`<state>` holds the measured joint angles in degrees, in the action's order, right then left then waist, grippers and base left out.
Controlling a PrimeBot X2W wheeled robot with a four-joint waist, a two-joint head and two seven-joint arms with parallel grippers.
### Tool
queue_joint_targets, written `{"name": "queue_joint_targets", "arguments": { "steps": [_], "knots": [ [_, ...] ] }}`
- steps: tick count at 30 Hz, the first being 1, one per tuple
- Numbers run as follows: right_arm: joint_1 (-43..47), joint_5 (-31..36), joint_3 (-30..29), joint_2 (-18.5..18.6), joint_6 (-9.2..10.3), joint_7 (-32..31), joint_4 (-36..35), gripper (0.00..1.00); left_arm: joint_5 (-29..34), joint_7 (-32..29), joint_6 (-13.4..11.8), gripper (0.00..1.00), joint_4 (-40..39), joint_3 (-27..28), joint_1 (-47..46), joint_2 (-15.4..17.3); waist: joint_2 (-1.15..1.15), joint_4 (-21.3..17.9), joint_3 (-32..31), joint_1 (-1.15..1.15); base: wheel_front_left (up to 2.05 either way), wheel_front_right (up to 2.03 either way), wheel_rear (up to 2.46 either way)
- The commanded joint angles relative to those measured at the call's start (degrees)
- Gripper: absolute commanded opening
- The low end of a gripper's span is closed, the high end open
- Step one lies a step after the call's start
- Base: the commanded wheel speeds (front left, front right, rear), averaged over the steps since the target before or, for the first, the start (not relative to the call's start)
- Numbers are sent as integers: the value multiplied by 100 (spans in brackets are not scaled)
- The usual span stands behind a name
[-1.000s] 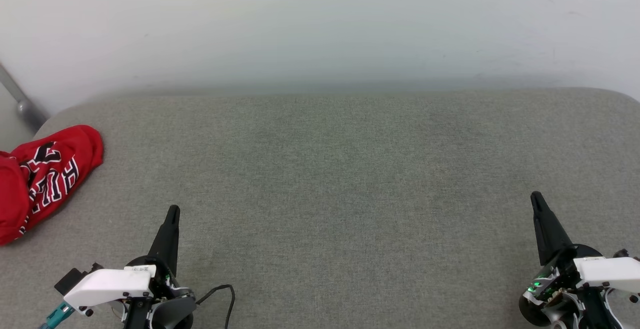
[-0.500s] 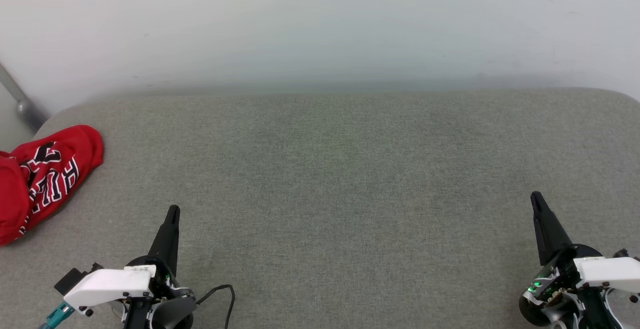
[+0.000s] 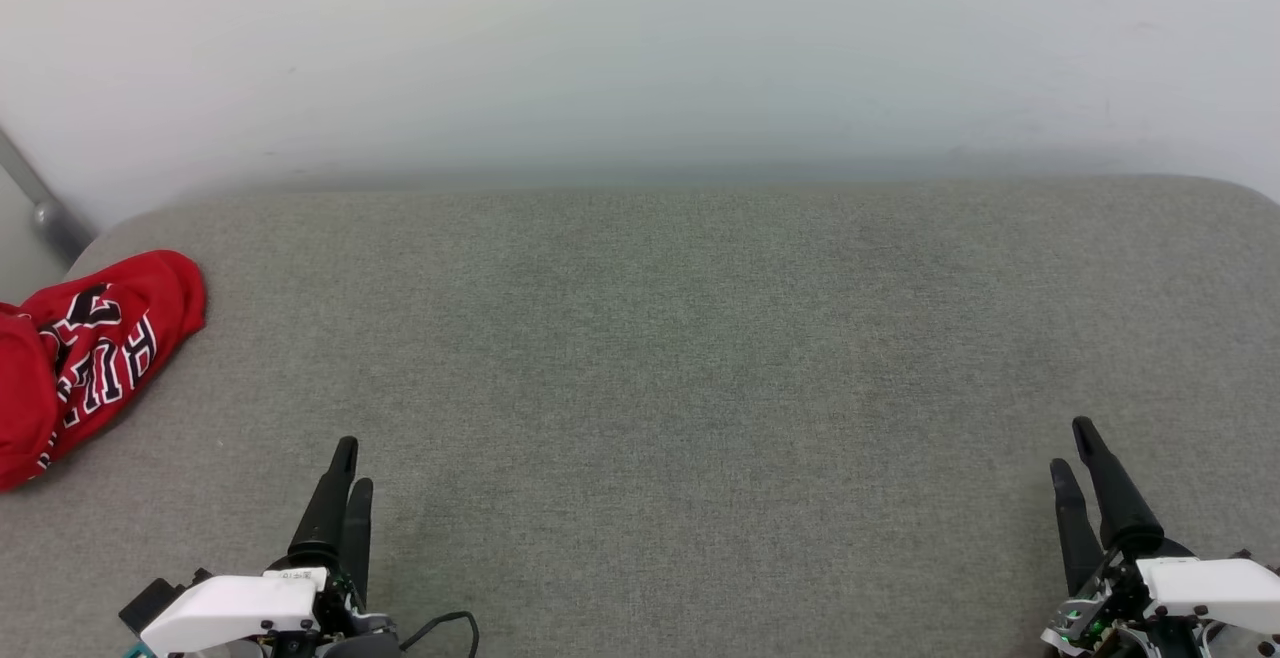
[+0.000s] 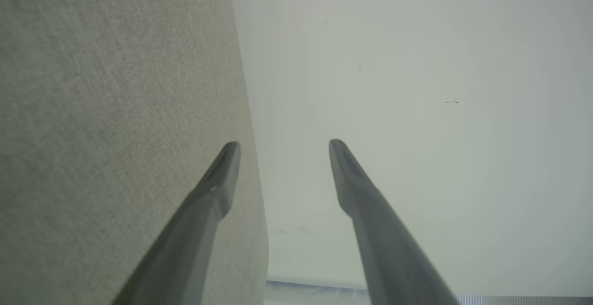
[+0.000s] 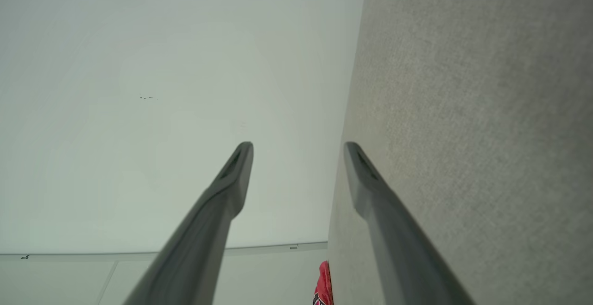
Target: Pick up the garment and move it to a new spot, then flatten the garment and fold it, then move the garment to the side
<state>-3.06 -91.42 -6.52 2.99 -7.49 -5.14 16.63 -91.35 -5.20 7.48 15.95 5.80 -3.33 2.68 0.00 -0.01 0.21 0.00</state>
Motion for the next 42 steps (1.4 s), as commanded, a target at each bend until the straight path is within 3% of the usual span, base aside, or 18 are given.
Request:
{"name": "queue_joint_targets", "arguments": {
  "steps": [1,8,27,42],
  "knots": [
    [-37,129,-27,0,-1,72,-122,100,142,81,-3,100,-153,14,-60,9,0,0,2,0,0,0,0],
    [12,927,-144,-1,-1,264,-334,100,871,274,-163,100,-414,48,-51,11,0,3,13,0,0,0,0],
    [311,3735,52,-4,-1,718,-1187,100,3436,724,-992,100,-955,-485,115,14,0,15,37,0,0,0,0],
    [554,5221,165,-6,0,1015,-1439,100,4906,1024,-1410,100,-1078,-887,234,149,0,16,22,0,0,0,0]
  ]
}}
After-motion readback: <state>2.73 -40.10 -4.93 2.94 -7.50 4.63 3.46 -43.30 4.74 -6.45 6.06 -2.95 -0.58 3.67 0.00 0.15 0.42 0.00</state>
